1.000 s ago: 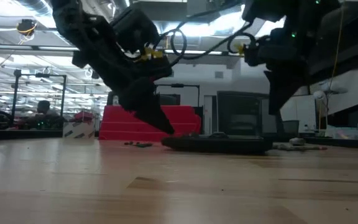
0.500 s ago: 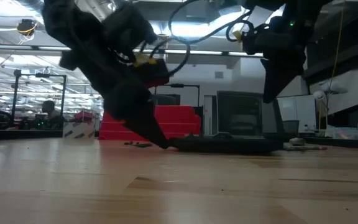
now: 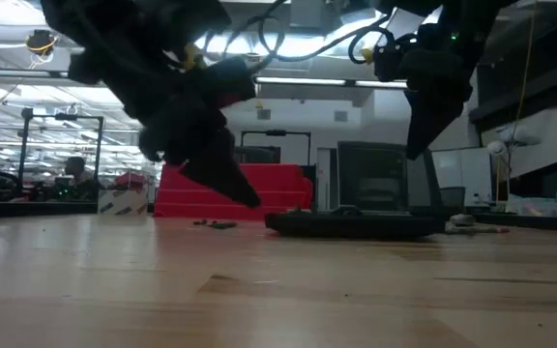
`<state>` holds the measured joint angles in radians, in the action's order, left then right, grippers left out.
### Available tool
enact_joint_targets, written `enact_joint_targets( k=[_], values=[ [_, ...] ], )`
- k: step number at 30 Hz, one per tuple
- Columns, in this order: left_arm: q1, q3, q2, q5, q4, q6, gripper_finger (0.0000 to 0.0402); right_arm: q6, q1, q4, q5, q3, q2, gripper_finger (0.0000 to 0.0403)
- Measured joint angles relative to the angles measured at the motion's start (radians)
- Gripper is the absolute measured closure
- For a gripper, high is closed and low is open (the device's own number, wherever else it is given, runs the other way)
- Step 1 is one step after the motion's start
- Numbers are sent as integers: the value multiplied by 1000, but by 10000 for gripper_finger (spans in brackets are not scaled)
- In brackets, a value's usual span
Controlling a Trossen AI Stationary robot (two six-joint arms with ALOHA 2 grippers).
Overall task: Prefit tool cases
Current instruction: Remove the screwdriver bit from the tool case
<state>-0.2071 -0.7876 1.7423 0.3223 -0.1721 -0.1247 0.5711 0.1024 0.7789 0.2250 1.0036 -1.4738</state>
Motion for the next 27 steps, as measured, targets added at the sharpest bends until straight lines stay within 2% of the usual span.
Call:
enact_joint_targets(
  k=[2,5,9,12,20,23,27],
  values=[
    [20,0,-19,81,35,66,401,4,0,-6,1,0,0,403],
    [75,0,-24,79,-13,182,401,4,0,-15,1,0,0,403],
    [171,-1,-16,-2,-116,288,401,7,0,-26,10,0,0,403],
    [239,-21,-16,-53,-133,346,402,14,0,-27,14,0,0,403],
    [360,-34,1,-356,-133,456,401,67,0,-32,28,-1,0,403],
    [361,-34,28,-396,-138,499,401,88,0,-46,36,-1,0,403],
    [348,-62,75,-401,-151,520,401,107,0,-74,37,-1,0,403]
  ],
)
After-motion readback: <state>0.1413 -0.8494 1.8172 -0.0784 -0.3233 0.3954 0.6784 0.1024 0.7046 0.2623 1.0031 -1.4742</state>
